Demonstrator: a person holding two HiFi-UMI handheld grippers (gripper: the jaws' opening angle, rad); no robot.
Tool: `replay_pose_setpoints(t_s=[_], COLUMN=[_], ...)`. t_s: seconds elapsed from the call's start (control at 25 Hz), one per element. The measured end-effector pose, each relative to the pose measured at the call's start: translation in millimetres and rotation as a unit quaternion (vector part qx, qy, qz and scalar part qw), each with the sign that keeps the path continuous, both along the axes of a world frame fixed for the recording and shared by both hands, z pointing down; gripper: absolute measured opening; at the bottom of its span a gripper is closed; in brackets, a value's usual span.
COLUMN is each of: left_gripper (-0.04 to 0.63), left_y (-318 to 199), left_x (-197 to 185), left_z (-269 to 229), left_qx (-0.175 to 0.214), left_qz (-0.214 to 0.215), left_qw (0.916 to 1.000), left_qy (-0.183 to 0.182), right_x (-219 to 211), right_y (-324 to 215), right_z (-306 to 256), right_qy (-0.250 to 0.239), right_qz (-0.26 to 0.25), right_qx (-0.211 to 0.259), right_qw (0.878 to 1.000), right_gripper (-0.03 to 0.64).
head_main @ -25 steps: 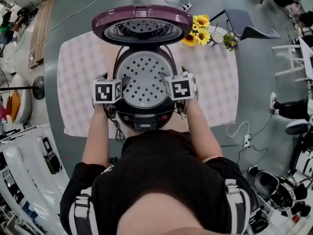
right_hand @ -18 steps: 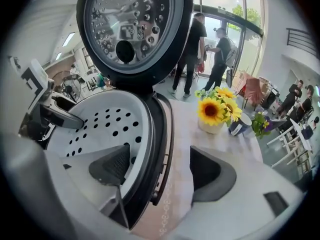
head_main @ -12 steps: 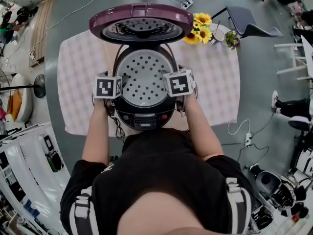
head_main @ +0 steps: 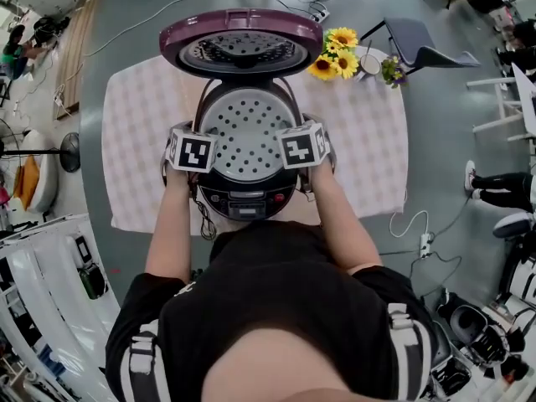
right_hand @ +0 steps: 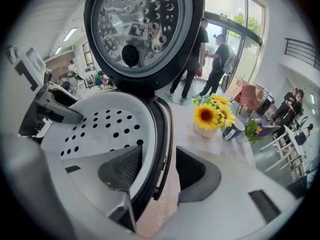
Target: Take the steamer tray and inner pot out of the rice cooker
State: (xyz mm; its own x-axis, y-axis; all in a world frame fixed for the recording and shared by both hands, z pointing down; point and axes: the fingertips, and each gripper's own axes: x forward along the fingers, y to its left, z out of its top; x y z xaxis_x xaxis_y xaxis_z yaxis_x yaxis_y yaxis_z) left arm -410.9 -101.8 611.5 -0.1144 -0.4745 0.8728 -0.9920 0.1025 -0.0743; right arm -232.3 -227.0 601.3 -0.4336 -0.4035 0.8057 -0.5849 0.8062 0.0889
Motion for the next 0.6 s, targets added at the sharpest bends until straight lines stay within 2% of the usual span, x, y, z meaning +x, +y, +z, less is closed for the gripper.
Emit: replay_pose_setpoints(t_s=[0.2,0.32,0.48,0.6], left_gripper=[0.245,0.236,0.215,0.175], left_y=[1.9,1.1,4.9,8.7], left_x=[0.9,-1.5,8.6,17.0], left_z=[-13.8,-26.7,-45.8,-58.4], left_qx=[0.005,0.024,0.045,0.061], left_qz=[0.009,0.004,0.002,-0.002], left_qw=[0.9993,0.9986,0.9979,0.9971], left_qy=[-0.035,-0.047,-0.046,-0.045], right_x=[1.2,1.6,3.2,5.4], right_y=[0.3,2.8,11.6,17.7], right_z=[-12.2,-20.5,-37.6,-50.7], right_qy=[-0.006,-0.014,-0.036,-0.055], right_qz=[0.001,-0.003,-0.013,-0.019], right_qx=[0.01,0.013,0.021,0.03], right_qw=[1.0,1.0,0.999,0.998], right_gripper=[0.21,0.187,0.123,0.095])
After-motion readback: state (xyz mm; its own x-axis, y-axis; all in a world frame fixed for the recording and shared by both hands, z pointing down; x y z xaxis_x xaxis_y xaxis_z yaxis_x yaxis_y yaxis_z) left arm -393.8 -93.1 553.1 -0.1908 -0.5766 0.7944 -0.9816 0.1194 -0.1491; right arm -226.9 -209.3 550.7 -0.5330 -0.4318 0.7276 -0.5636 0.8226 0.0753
